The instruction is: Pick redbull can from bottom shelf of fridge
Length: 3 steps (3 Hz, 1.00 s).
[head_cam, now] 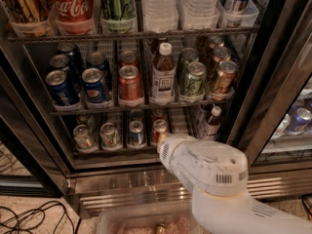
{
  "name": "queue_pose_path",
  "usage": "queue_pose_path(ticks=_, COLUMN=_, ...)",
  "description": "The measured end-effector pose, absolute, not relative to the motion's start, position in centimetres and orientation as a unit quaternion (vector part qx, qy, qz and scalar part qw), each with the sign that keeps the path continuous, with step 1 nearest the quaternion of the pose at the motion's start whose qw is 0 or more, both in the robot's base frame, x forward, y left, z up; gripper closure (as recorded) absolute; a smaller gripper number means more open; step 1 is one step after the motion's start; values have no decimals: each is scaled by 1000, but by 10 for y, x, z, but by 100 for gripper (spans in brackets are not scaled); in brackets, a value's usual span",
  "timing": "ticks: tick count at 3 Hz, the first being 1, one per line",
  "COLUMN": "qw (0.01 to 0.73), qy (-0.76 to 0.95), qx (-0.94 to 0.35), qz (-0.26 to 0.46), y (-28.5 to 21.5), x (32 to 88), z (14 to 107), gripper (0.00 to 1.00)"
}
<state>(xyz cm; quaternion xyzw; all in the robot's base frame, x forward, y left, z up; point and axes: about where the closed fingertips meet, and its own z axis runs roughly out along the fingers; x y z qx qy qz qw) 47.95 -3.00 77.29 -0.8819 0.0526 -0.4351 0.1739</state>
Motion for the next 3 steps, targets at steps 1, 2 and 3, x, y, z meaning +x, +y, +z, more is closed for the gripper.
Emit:
queue_pose_path(ticks=1, qw=184, qy=58, qx=-885, qz=-424, y=-24, x=483, z=755, gripper=100)
queue_pose_path(ticks=2, qw=150, qy=36, qx=-888, qz=-434, y=-35, x=482, z=749, gripper=100)
queue_pose_path(ticks=3, qw=119, qy=17, qx=-889, qz=-442, y=-49, x=491, z=735, gripper=100)
